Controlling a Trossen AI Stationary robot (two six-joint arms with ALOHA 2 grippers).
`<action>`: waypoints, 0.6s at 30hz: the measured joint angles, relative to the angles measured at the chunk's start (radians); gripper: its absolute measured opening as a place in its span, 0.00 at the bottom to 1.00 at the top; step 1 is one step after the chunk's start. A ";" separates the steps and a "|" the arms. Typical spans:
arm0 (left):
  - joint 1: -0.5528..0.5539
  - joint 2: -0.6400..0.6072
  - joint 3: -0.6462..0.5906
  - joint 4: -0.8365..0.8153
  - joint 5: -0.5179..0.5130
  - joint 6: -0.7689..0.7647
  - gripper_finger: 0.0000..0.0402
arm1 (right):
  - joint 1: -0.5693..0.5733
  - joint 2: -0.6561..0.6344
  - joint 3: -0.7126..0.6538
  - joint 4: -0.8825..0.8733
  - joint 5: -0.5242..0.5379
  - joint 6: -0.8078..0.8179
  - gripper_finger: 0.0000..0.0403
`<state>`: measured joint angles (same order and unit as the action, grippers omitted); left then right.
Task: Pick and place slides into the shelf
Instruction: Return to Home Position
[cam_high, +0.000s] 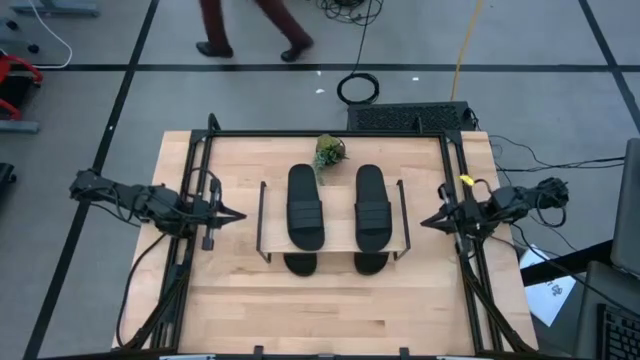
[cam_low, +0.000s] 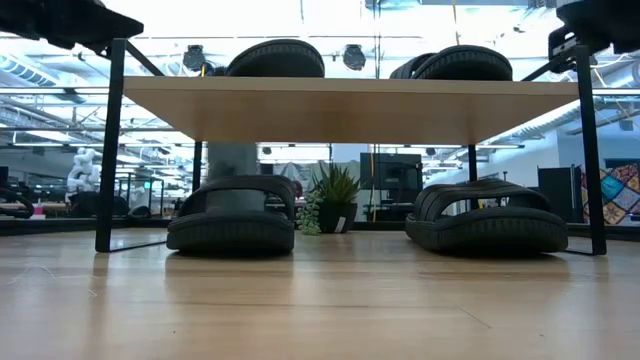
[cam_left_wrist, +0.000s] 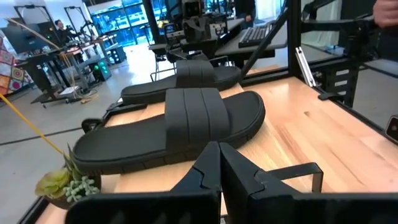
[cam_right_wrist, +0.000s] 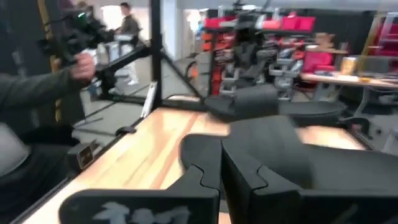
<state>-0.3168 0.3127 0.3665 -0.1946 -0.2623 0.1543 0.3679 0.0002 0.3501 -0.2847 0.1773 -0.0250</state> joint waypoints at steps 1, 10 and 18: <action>0.000 -0.007 -0.013 0.010 0.000 0.000 0.00 | 0.000 0.001 -0.017 0.013 -0.011 -0.009 0.00; 0.000 -0.102 -0.083 0.027 0.000 0.004 0.00 | 0.000 0.002 -0.082 0.137 -0.018 -0.020 0.00; 0.000 -0.221 -0.125 0.000 -0.008 0.008 0.00 | -0.018 0.001 -0.129 0.207 0.086 -0.053 0.00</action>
<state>-0.3168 0.0914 0.2411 -0.1950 -0.2700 0.1622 0.3499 0.0013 0.2214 -0.0773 0.2638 -0.0784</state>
